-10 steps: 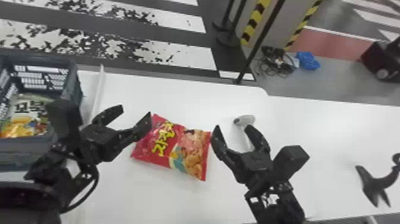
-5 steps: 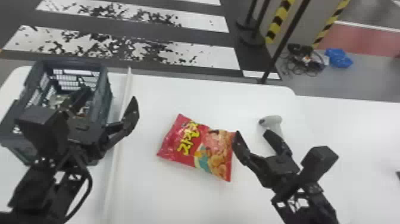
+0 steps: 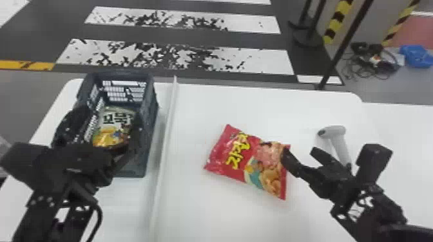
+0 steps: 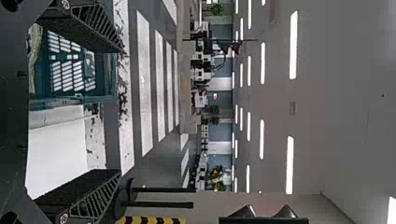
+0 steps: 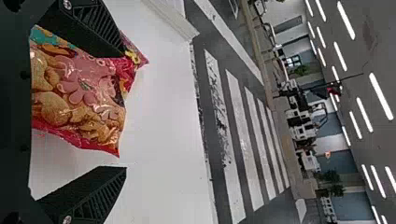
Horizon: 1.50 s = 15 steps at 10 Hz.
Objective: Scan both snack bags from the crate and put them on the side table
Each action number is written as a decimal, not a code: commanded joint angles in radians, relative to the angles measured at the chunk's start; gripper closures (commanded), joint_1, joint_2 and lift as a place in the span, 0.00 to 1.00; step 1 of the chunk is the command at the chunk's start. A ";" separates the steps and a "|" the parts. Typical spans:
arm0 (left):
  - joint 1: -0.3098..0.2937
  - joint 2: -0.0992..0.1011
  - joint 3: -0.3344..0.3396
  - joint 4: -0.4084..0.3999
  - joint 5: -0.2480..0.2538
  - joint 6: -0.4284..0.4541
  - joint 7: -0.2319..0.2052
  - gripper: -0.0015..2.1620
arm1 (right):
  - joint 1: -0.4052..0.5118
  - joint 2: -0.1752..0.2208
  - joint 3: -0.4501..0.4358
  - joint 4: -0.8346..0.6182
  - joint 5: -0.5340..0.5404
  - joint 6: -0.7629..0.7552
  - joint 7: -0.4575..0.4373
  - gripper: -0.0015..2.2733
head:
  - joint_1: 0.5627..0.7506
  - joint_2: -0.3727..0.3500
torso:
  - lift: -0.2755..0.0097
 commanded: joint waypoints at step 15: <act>0.031 0.067 0.033 0.000 0.083 0.004 -0.025 0.04 | -0.583 -0.154 -0.012 0.629 -0.189 0.588 0.199 0.02 | 0.70 0.46 | 0.66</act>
